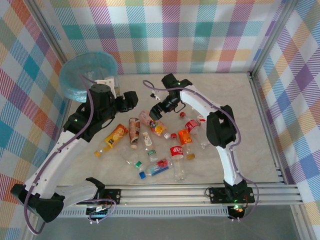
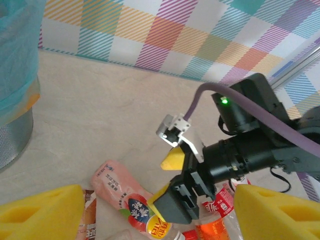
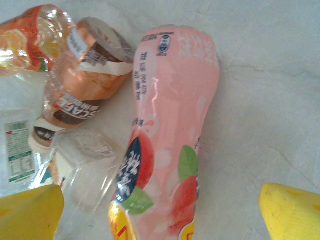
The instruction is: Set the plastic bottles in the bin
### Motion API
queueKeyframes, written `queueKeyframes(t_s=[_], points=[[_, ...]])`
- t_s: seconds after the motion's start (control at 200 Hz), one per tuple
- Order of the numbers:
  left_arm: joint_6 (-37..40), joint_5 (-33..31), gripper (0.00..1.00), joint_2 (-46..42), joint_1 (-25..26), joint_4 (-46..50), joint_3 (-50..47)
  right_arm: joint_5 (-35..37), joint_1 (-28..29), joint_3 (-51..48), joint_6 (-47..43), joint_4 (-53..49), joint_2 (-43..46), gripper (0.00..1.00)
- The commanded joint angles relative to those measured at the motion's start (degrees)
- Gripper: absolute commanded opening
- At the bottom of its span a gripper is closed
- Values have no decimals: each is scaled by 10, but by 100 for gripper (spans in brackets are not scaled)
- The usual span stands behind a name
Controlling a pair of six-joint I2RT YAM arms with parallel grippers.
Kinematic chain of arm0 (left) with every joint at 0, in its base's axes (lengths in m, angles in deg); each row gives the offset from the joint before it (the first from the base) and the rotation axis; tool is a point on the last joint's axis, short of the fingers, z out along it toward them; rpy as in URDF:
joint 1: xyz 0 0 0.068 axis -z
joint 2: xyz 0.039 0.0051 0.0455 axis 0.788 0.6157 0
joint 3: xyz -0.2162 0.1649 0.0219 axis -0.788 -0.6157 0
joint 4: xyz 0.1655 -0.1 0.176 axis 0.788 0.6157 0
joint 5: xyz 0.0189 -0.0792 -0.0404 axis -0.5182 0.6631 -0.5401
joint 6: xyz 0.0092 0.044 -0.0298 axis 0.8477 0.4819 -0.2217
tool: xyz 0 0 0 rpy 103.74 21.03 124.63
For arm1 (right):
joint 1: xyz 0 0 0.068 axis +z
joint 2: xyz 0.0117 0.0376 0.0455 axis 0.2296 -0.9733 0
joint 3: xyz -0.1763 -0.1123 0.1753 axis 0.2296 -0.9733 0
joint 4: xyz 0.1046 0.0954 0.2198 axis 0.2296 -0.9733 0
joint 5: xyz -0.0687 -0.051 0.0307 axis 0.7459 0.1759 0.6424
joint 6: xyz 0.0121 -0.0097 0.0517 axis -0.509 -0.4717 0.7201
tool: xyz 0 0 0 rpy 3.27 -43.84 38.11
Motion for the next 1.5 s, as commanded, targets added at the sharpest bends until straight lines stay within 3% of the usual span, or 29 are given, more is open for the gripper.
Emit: queueKeyframes(t_s=[0.0,0.705,0.87,1.06,1.25,1.5], points=[[3,-10,79,-15,-7,-14,-5,8,15,-32,20,8,7,100],[1,-8,80,-27,-10,-9,-21,73,48,-14,8,-18,-77,83],[3,-13,80,-28,-11,-6,-21,85,48,-11,6,-18,-72,73],[5,-18,81,-28,-13,-5,-23,85,47,-38,11,0,-10,64],[-9,-23,87,-28,-14,-22,-39,69,48,-114,34,74,111,61],[-59,64,99,-19,-17,-88,-56,-35,48,-234,74,226,258,60]])
